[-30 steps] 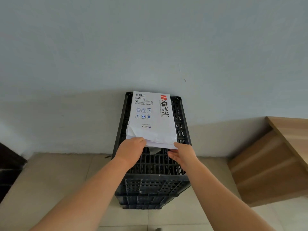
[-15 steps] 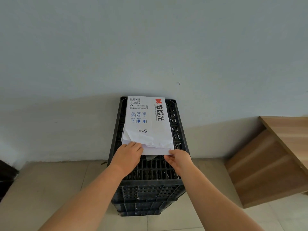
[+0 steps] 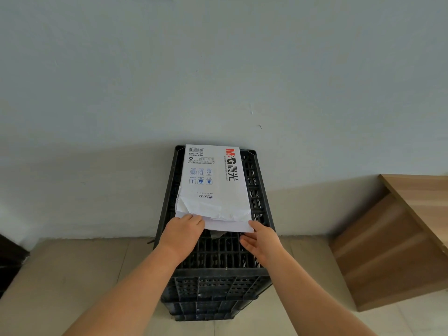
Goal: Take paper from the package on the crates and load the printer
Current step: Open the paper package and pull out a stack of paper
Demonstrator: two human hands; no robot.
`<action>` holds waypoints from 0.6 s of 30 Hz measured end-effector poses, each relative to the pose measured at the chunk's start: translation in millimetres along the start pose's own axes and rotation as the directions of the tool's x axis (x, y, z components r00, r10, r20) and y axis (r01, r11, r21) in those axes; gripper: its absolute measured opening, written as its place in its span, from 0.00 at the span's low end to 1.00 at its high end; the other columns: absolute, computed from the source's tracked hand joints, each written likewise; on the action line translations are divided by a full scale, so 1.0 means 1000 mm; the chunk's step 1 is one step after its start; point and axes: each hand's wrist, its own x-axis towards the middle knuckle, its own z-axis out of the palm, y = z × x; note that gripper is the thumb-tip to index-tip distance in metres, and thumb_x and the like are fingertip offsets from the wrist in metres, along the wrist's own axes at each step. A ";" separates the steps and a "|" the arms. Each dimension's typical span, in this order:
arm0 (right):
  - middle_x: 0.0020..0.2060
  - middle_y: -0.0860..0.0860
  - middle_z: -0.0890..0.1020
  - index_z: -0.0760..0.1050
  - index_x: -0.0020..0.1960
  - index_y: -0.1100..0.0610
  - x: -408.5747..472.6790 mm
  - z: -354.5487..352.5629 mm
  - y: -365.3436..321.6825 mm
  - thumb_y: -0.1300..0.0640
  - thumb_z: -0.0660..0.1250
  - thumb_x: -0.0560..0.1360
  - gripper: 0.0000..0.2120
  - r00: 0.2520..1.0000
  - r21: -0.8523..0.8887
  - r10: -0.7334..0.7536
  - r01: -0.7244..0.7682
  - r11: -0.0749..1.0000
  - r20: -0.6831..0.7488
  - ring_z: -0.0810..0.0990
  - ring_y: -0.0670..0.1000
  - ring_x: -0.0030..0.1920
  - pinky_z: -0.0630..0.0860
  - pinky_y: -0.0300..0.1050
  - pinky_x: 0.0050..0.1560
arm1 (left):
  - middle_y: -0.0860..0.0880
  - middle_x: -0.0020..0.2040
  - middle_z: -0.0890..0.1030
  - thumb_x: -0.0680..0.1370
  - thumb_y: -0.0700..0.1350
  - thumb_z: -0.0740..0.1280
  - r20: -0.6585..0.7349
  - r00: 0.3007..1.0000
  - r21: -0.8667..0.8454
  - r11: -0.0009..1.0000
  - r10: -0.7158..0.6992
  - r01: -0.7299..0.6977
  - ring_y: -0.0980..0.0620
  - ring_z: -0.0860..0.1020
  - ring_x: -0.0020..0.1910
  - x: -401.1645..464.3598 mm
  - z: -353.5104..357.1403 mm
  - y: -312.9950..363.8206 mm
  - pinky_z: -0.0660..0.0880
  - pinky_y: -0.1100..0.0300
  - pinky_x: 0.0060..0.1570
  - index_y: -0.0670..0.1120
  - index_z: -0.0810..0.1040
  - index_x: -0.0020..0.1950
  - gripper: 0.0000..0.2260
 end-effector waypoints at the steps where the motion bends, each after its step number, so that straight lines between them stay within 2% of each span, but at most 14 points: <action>1: 0.51 0.61 0.80 0.73 0.56 0.60 -0.002 -0.001 0.000 0.58 0.67 0.78 0.09 1.000 0.007 0.011 -0.011 1.000 0.010 0.82 0.59 0.49 0.81 0.50 0.46 | 0.49 0.37 0.82 0.56 0.35 0.80 -0.015 1.000 -0.004 1.000 0.010 -0.010 0.51 0.80 0.33 -0.005 0.001 0.002 0.74 0.59 0.24 0.45 0.81 0.39 0.16; 4: 0.56 0.60 0.77 0.71 0.60 0.61 -0.005 -0.004 0.001 0.59 0.68 0.77 0.14 0.998 0.014 0.014 -0.014 1.000 0.055 0.80 0.61 0.53 0.81 0.54 0.49 | 0.51 0.39 0.82 0.58 0.35 0.79 -0.029 0.999 -0.026 0.999 0.039 -0.040 0.52 0.79 0.33 -0.020 0.002 0.009 0.74 0.59 0.24 0.46 0.82 0.40 0.15; 8: 0.66 0.59 0.71 0.63 0.72 0.58 -0.007 -0.002 0.000 0.71 0.64 0.76 0.27 0.995 -0.055 -0.054 0.059 0.997 0.085 0.76 0.62 0.58 0.81 0.52 0.41 | 0.53 0.40 0.83 0.65 0.39 0.76 -0.087 0.994 -0.118 0.990 0.064 -0.074 0.53 0.78 0.34 -0.030 -0.008 0.012 0.75 0.58 0.29 0.48 0.82 0.41 0.08; 10: 0.67 0.59 0.70 0.63 0.73 0.57 -0.011 -0.001 0.001 0.73 0.62 0.76 0.29 0.994 -0.087 -0.068 0.075 0.993 0.081 0.75 0.62 0.59 0.80 0.50 0.38 | 0.54 0.47 0.82 0.72 0.46 0.71 -0.102 0.992 -0.201 0.976 0.069 -0.088 0.53 0.79 0.44 -0.037 -0.017 0.008 0.76 0.56 0.42 0.49 0.82 0.47 0.05; 11: 0.67 0.59 0.70 0.63 0.73 0.57 -0.014 -0.001 0.001 0.74 0.62 0.76 0.29 0.994 -0.093 -0.073 0.081 0.992 0.084 0.75 0.62 0.59 0.80 0.50 0.38 | 0.56 0.53 0.81 0.74 0.52 0.68 -0.092 0.995 -0.243 0.969 0.026 -0.048 0.53 0.77 0.51 -0.040 -0.021 0.007 0.74 0.56 0.50 0.51 0.81 0.52 0.10; 13: 0.68 0.59 0.69 0.63 0.74 0.56 -0.019 -0.003 0.002 0.74 0.62 0.75 0.30 0.994 -0.087 -0.077 0.084 0.993 0.082 0.75 0.62 0.59 0.80 0.50 0.39 | 0.58 0.60 0.73 0.75 0.60 0.62 -0.054 0.983 -0.406 0.903 -0.177 0.141 0.56 0.70 0.60 -0.048 -0.036 0.007 0.65 0.55 0.60 0.52 0.77 0.60 0.19; 14: 0.69 0.59 0.68 0.62 0.74 0.55 -0.022 -0.005 0.003 0.74 0.62 0.75 0.31 0.994 -0.083 -0.076 0.082 0.993 0.080 0.75 0.62 0.59 0.80 0.51 0.39 | 0.58 0.60 0.71 0.76 0.60 0.61 -0.019 0.941 -0.544 0.794 -0.337 0.273 0.56 0.68 0.61 -0.051 -0.042 0.007 0.63 0.56 0.61 0.51 0.75 0.63 0.20; 15: 0.69 0.59 0.67 0.62 0.74 0.55 -0.026 -0.006 0.004 0.74 0.62 0.75 0.31 0.994 -0.082 -0.073 0.080 0.993 0.084 0.75 0.62 0.59 0.80 0.51 0.39 | 0.57 0.60 0.71 0.77 0.58 0.60 0.063 0.865 -0.684 0.610 -0.497 0.400 0.55 0.68 0.62 -0.052 -0.048 0.007 0.64 0.57 0.61 0.51 0.74 0.63 0.18; 16: 0.70 0.59 0.67 0.62 0.75 0.55 -0.030 -0.007 0.006 0.74 0.62 0.75 0.31 0.994 -0.082 -0.069 0.076 0.994 0.088 0.75 0.62 0.59 0.80 0.51 0.40 | 0.54 0.61 0.72 0.78 0.54 0.61 0.201 0.771 -0.788 0.368 -0.604 0.494 0.53 0.70 0.62 -0.052 -0.051 0.005 0.66 0.56 0.61 0.50 0.73 0.63 0.16; 17: 0.70 0.59 0.67 0.62 0.75 0.55 -0.034 -0.008 0.007 0.74 0.62 0.76 0.31 0.994 -0.080 -0.062 0.069 0.994 0.091 0.75 0.62 0.59 0.80 0.51 0.41 | 0.51 0.62 0.73 0.79 0.51 0.62 0.369 0.686 -0.830 0.110 -0.627 0.547 0.50 0.72 0.61 -0.051 -0.053 0.002 0.69 0.54 0.61 0.50 0.73 0.63 0.14; 18: 0.70 0.59 0.67 0.62 0.75 0.55 -0.039 -0.009 0.009 0.74 0.62 0.75 0.31 0.994 -0.077 -0.056 0.063 0.995 0.093 0.74 0.62 0.59 0.80 0.52 0.43 | 0.48 0.62 0.75 0.79 0.48 0.63 0.520 0.625 -0.810 -0.105 -0.582 0.576 0.47 0.74 0.60 -0.051 -0.054 -0.001 0.72 0.51 0.59 0.50 0.73 0.62 0.12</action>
